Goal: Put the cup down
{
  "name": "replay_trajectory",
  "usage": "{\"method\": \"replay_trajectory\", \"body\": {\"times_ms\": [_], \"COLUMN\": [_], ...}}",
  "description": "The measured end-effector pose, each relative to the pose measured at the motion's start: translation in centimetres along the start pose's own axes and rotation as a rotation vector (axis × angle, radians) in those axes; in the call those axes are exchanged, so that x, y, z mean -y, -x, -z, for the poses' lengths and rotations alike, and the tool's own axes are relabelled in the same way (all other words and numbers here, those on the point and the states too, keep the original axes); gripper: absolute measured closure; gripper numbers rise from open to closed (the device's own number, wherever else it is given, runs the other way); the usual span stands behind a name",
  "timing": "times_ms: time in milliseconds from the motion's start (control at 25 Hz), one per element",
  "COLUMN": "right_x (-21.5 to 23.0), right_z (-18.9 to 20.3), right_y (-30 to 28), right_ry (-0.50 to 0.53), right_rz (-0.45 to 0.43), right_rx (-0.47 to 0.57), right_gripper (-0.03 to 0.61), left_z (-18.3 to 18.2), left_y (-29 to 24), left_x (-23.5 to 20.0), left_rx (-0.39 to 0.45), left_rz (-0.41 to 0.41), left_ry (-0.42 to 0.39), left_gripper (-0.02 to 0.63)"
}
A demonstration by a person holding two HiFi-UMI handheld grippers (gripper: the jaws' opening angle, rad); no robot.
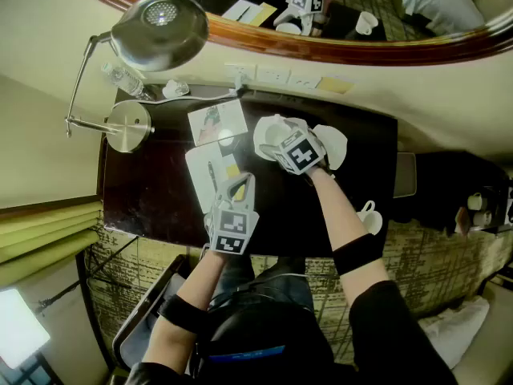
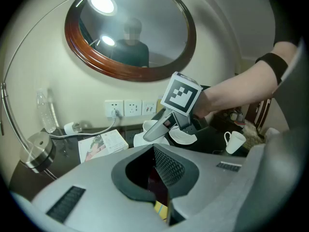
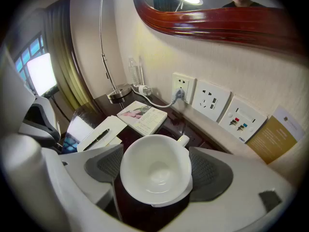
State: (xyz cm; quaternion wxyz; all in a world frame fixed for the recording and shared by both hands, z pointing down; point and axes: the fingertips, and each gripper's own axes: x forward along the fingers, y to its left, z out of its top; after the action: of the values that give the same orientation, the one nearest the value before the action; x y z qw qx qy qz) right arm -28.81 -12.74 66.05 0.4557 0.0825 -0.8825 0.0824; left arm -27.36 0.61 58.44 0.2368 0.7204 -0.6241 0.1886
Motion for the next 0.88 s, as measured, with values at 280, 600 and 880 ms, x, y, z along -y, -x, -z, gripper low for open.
{"method": "replay_trajectory", "body": {"times_ms": [280, 600, 880], "right_x": [0.1, -0.7, -1.4], "right_z": [-0.6, -1.2, -2.3], "right_y": [0.4, 3.1, 10.2], "right_ry": [0.013, 0.018, 0.000], "right_rz": [0.027, 0.015, 0.046], "right_rx": [0.021, 0.032, 0.126], "right_gripper": [0.097, 0.106, 0.307], "left_z": [0.0, -0.9, -2.7], "left_y": [0.0, 0.6, 1.9], "left_x": [0.3, 1.2, 3.0], "left_rx": [-0.002, 0.004, 0.033], "left_rz": [0.001, 0.000, -0.015], "left_ry": [-0.005, -0.014, -0.005], "left_gripper": [0.614, 0.614, 0.614]}}
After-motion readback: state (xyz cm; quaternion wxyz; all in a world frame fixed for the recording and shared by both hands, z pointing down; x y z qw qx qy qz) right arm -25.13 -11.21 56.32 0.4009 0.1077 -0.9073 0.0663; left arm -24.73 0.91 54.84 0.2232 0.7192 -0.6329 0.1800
